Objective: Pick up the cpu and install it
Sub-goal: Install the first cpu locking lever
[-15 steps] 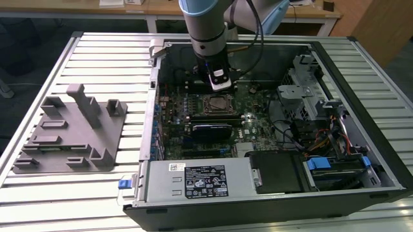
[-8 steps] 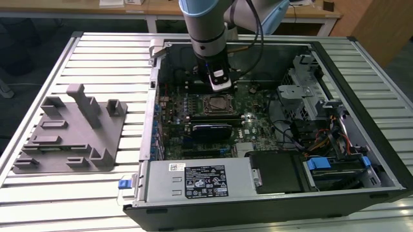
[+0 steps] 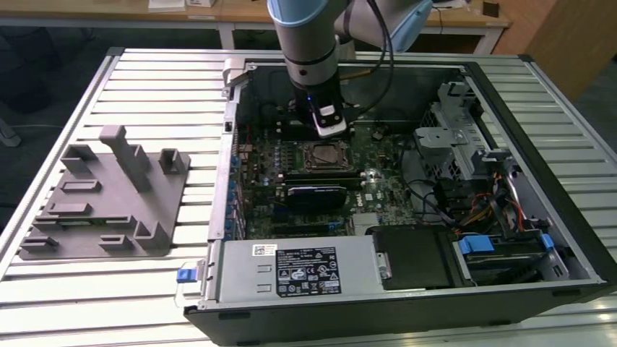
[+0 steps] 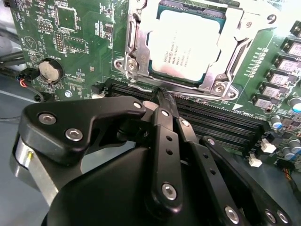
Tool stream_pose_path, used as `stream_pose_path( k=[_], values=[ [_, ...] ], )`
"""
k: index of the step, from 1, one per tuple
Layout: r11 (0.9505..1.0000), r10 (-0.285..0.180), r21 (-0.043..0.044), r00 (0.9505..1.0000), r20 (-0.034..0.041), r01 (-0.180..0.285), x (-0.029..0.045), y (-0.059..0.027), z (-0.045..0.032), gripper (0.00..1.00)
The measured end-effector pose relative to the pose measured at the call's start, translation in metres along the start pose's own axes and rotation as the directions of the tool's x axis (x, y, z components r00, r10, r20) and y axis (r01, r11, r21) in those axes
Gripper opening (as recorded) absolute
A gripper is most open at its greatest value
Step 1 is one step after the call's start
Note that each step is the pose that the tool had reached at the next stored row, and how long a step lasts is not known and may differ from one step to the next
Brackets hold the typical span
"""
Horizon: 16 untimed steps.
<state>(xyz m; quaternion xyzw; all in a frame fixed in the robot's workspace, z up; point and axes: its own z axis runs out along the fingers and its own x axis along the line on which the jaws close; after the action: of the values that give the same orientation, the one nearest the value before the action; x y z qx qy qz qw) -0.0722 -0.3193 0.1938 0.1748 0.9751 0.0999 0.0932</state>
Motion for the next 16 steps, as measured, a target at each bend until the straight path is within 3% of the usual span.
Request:
stream_pose_path(
  k=[7, 13, 16],
  values=[
    [0.9998, -0.014, 0.0115, 0.9999, 0.0023, 0.014, -0.0001, -0.0008, 0.0007, 0.11],
    [0.9993, -0.026, 0.0278, 0.9996, 0.0061, 0.026, -0.0004, -0.0019, 0.0009, 0.11],
    [0.9992, -0.029, 0.0275, 0.9996, 0.0055, 0.029, -0.0002, -0.002, 0.0019, 0.11]
  ],
)
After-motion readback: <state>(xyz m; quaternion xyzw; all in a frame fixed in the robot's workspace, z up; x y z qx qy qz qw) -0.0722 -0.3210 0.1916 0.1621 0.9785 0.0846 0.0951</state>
